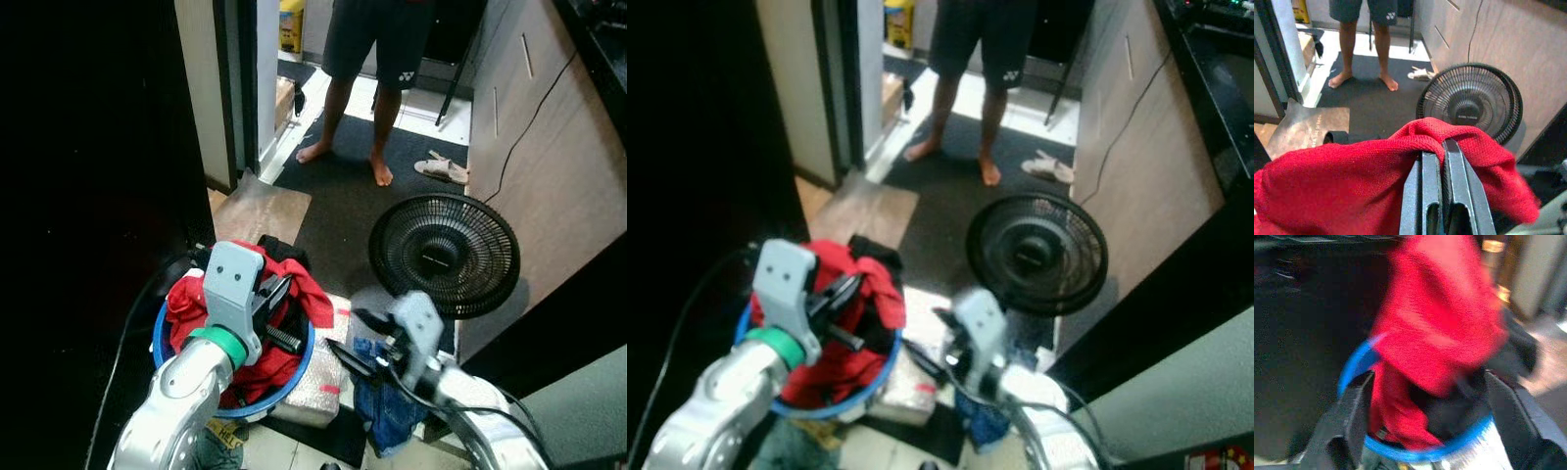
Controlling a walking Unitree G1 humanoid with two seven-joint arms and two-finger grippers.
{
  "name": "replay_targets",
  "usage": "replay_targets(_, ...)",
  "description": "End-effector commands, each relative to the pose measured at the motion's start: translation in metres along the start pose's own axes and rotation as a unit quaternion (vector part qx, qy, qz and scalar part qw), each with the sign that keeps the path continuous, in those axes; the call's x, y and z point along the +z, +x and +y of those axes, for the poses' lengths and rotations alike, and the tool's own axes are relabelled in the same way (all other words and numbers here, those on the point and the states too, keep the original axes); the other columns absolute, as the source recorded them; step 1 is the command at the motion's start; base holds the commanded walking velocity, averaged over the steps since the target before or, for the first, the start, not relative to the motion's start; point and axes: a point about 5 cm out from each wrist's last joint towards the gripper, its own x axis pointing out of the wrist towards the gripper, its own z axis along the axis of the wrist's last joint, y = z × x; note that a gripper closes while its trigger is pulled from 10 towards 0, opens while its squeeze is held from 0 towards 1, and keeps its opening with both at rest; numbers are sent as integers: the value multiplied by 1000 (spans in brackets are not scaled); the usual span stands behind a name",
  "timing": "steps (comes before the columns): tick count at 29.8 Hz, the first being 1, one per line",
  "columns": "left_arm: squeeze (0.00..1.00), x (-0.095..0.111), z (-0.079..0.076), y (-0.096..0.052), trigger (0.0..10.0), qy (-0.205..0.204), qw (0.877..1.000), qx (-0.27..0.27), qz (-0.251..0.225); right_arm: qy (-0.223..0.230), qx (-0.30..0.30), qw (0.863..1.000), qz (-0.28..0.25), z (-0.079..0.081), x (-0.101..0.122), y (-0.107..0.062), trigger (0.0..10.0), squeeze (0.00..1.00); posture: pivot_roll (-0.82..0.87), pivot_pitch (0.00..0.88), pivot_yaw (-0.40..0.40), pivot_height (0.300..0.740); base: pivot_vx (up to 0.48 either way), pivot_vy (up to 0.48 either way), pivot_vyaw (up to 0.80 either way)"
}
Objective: Clothes washing
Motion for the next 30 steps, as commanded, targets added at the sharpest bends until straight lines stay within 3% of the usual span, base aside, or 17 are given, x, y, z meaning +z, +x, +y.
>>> replay_targets(1, 0, -2, -1, 0, 10000, 1, 1000, 0, 4, 14, 13, 1000, 13, 4, -6, -3, 10000, 1000, 59, 122, -21, 740, 0, 0, 0)
replay_targets(5, 0, -2, 0, 0, 10000, 0, 1000, 9, 1, 10, 26, 1000, 13, 5, -5, 11, 10000, 1000, 67, 118, -34, 740, 0, 0, 0)
replay_targets(6, 0, -1, 1, 0, 10000, -1, 1000, 11, 1, 10, 18, 1000, 11, 4, -5, 18, 10000, 0, 70, 116, -39, 740, 0, 0, 0)
replay_targets(17, 0, -1, 3, 4, 10000, -5, 1000, 22, -3, 39, -49, 998, -19, -7, 2, 51, 10000, 0, 84, 110, -44, 740, 0, 0, 0)
replay_targets(30, 0, 5, 10, 31, 10000, 11, 1000, 0, -3, 78, -89, 991, -67, 4, 6, 70, 10000, 0, 65, 86, 71, 740, 0, 0, 0)
